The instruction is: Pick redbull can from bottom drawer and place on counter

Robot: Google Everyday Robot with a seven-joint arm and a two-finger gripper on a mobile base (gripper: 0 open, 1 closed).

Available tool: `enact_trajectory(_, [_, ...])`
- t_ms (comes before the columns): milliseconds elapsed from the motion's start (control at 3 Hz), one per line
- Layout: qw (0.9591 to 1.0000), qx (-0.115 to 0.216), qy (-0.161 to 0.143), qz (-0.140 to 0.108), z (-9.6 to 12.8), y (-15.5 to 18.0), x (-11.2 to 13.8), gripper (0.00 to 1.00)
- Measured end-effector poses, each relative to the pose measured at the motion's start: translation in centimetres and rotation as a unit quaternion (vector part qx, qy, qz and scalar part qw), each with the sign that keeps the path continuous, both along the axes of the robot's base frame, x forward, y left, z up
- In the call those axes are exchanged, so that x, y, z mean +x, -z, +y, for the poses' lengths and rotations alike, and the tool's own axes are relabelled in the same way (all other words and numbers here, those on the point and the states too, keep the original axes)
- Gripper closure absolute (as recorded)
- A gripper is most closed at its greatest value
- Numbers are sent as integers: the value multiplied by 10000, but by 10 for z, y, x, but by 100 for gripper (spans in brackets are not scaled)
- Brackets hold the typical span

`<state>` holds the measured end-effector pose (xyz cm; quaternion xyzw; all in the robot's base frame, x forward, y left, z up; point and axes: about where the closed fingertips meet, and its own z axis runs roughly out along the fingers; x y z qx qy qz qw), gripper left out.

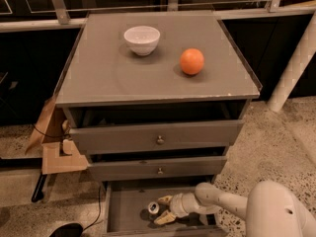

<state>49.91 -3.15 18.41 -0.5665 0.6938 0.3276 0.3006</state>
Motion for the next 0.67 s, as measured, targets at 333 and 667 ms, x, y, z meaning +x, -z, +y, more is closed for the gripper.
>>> enact_trajectory(333, [9997, 209, -50, 87, 10, 0, -5, 39])
enact_trajectory(667, [9991, 368, -156, 110, 21, 2, -6, 40])
